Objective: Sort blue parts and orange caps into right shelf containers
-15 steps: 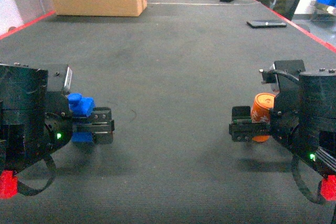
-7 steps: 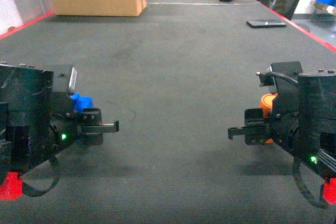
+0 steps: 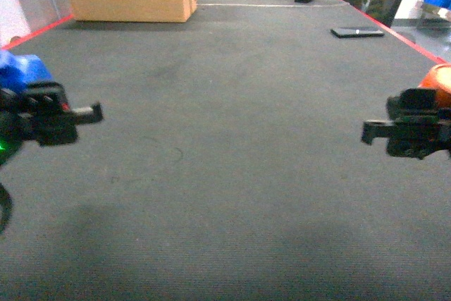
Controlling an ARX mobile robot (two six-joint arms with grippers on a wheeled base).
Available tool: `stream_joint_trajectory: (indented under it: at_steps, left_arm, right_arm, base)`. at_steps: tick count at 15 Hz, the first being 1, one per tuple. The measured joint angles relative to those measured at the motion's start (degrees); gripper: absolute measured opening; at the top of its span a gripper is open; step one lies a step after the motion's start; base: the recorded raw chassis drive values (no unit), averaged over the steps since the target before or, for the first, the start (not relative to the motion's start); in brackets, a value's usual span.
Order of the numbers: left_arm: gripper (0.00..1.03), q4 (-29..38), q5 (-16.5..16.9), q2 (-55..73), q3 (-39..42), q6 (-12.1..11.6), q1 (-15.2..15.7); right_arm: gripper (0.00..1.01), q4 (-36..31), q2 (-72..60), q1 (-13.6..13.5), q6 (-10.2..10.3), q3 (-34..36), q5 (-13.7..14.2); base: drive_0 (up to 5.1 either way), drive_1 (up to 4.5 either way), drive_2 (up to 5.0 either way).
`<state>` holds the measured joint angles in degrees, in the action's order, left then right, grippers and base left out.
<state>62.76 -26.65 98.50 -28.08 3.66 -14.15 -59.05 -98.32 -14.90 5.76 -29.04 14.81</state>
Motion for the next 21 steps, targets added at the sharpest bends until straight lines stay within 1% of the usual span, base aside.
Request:
stream_joint_trajectory:
  at_steps: [1, 3, 4, 5, 6, 7, 8, 9, 10, 12, 13, 14, 15, 16, 17, 20, 21]
  left_arm:
    - [0.42, 0.3, -2.1, -6.8, 3.7, -1.7, -0.5]
    - [0.42, -4.2, -5.6, -21.5, 11.0, -5.0, -1.7]
    - [0.42, -7.2, -6.5, -29.1, 12.4, -5.7, -2.4]
    - [0.42, -9.3, -7.9, -36.5, 13.0, -6.4, -3.1]
    - [0.42, -10.4, -10.4, -44.1, 14.4, -7.2, -4.5]
    - [0.42, -10.4, -11.4, -45.5, 15.1, -7.2, -5.5]
    - [0.42, -9.8, -12.4, -44.9, 15.1, -7.1, -7.0]
    - [0.42, -10.3, -12.4, -43.7, 15.2, -7.1, -7.5]
    - [0.42, -10.2, -12.2, -43.5, 15.3, -7.1, -7.9]
    - [0.42, -10.3, -12.2, -44.0, 15.3, -7.1, -7.7]
    - [0.42, -21.2, -3.7, -47.7, 14.4, -5.9, -5.0]
    - [0.42, -27.5, 4.0, -52.0, 15.1, -5.1, -2.4]
    - [0.42, -30.9, 9.9, -55.8, 16.9, -4.7, -0.1]
    - [0.42, -31.9, 13.0, -57.8, 18.5, -4.2, 1.3]
    - [0.42, -33.0, 15.2, -59.5, 20.1, -4.1, 2.7]
    - [0.42, -35.5, 18.4, -65.4, 22.6, -4.0, 6.2]
    - [0.42, -36.7, 19.5, -67.5, 23.5, -4.0, 7.3]
  right_arm:
    - [0.43, 0.6, 7.4, 0.1, -0.5, 4.7, 0.5]
    - [0.43, 6.9, 22.6, 0.4, -1.6, 12.4, 0.5]
    - [0.43, 12.1, 33.5, 0.3, -2.6, 15.3, 1.4]
    - [0.43, 16.3, 41.7, 0.3, -3.0, 16.8, 1.6]
    - [0.43, 22.5, 53.8, 0.3, -4.0, 18.3, 3.2]
    - [0.43, 24.3, 59.2, 0.1, -4.7, 18.8, 4.4]
    - [0.43, 24.6, 63.0, -2.0, -5.5, 19.2, 7.1]
    - [0.43, 23.5, 63.3, -4.8, -6.1, 19.3, 9.0]
    - [0.43, 24.0, 63.0, -5.4, -6.7, 19.4, 8.9]
    - [0.43, 24.4, 62.8, -5.3, -6.9, 19.5, 9.3]
    - [0.43, 33.0, 65.1, -3.7, -6.7, 18.2, 5.1]
    - [0.43, 38.1, 67.7, -1.4, -6.6, 18.5, 2.1]
    - [0.43, 40.2, 69.9, 1.0, -6.6, 19.9, -0.2]
    - [0.43, 40.7, 71.5, 2.4, -6.6, 21.2, -1.9]
    - [0.43, 41.2, 73.2, 3.9, -6.6, 22.2, -3.8]
    - [0.43, 43.3, 77.5, 7.6, -6.4, 24.4, -7.3]
    - [0.43, 44.3, 79.0, 9.7, -6.4, 25.0, -10.3]
  base:
    - [0.0, 0.0, 0.0]
    - [0.0, 0.0, 0.0]
    - [0.0, 0.0, 0.0]
    - [0.0, 0.0, 0.0]
    - [0.0, 0.0, 0.0]
    - [0.0, 0.0, 0.0]
    - [0.0, 0.0, 0.0]
    - [0.0, 0.0, 0.0]
    - [0.0, 0.0, 0.0]
    - [0.0, 0.0, 0.0]
    - [0.0, 0.0, 0.0]
    - [0.0, 0.0, 0.0]
    - [0.0, 0.0, 0.0]
    - [0.0, 0.0, 0.0]
    - [0.0, 0.0, 0.0]
    - [0.0, 0.0, 0.0]
    - [0.0, 0.0, 0.0]
